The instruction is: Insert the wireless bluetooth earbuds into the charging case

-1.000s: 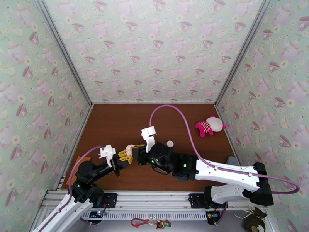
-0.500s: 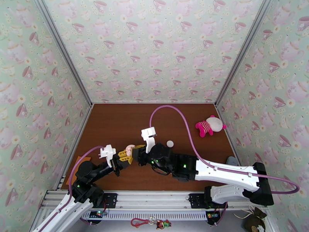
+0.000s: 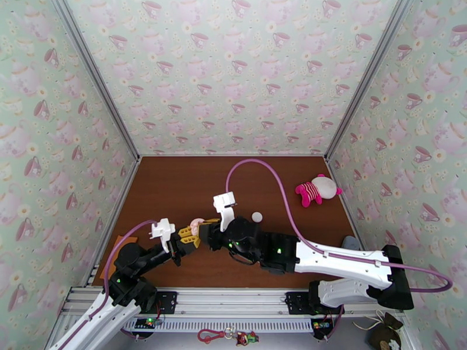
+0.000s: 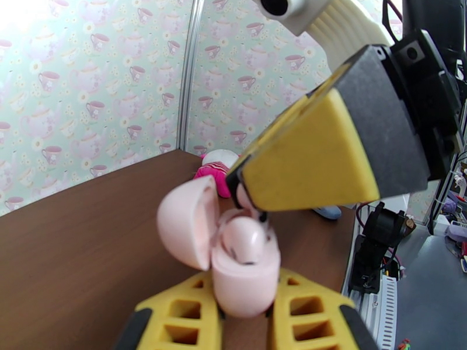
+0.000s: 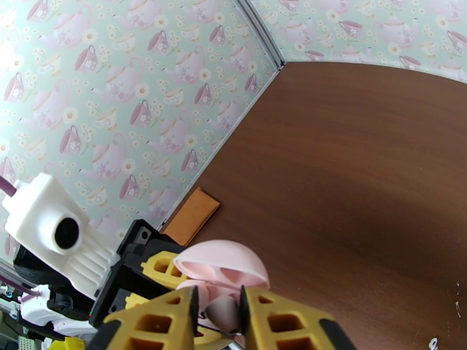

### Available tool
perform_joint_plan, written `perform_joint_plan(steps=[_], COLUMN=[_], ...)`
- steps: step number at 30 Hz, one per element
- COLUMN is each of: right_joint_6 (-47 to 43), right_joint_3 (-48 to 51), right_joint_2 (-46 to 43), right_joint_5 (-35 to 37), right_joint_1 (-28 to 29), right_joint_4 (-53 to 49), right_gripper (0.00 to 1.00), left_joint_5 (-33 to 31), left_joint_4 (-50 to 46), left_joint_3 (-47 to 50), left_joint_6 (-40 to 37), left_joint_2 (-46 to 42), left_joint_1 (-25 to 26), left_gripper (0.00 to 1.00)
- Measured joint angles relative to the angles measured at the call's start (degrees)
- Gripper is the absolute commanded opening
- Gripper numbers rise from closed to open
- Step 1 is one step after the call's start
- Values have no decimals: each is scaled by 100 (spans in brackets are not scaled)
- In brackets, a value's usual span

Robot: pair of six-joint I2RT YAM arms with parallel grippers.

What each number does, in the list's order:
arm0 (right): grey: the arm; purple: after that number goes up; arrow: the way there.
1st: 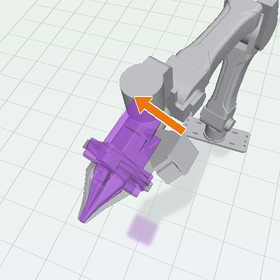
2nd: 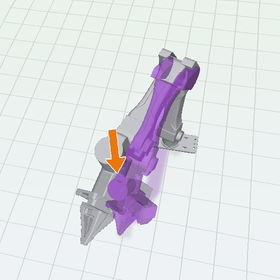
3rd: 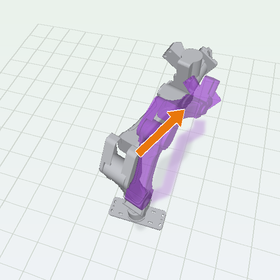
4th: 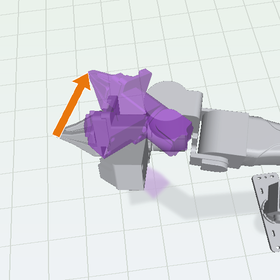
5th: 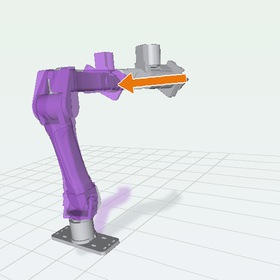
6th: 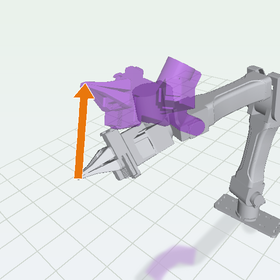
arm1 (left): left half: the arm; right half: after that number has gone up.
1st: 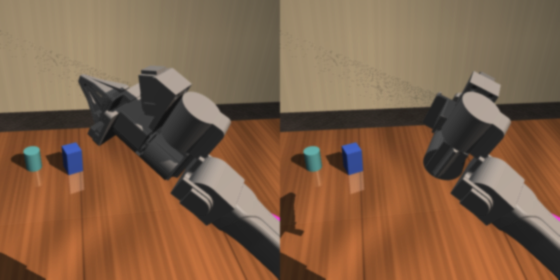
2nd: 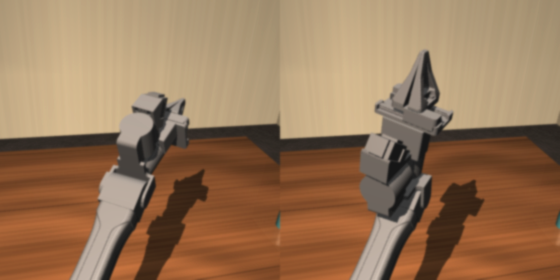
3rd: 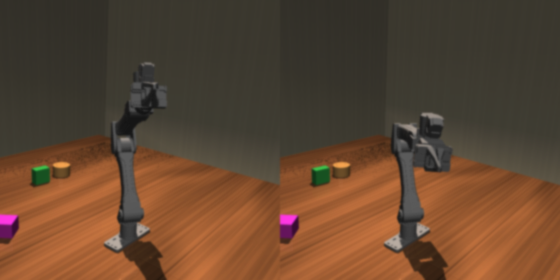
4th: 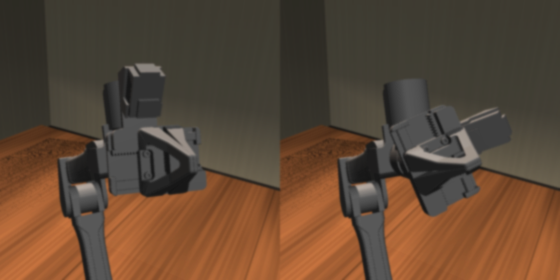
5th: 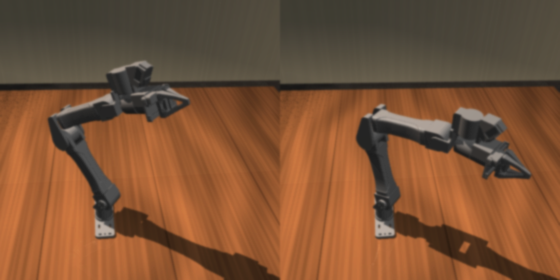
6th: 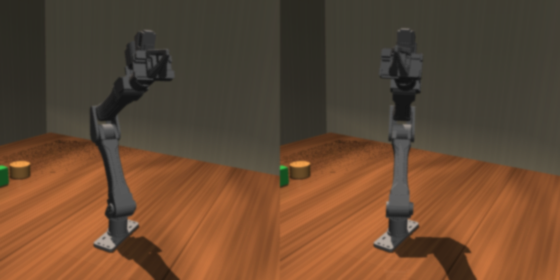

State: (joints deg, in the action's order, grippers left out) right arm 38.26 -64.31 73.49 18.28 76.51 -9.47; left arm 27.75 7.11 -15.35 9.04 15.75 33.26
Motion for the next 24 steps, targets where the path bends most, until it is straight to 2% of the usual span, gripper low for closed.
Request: perform_joint_plan(steps=[24], right_joint_6=[-4], right_joint_3=[-81], right_joint_2=[0], right_joint_5=[114], right_joint_1=[4], right_joint_4=[-286], right_gripper=[41], left_joint_5=[0], left_joint_4=[-24], left_joint_3=[0], left_joint_6=[2], left_joint_2=[0], left_joint_1=[-20], left_gripper=[0])
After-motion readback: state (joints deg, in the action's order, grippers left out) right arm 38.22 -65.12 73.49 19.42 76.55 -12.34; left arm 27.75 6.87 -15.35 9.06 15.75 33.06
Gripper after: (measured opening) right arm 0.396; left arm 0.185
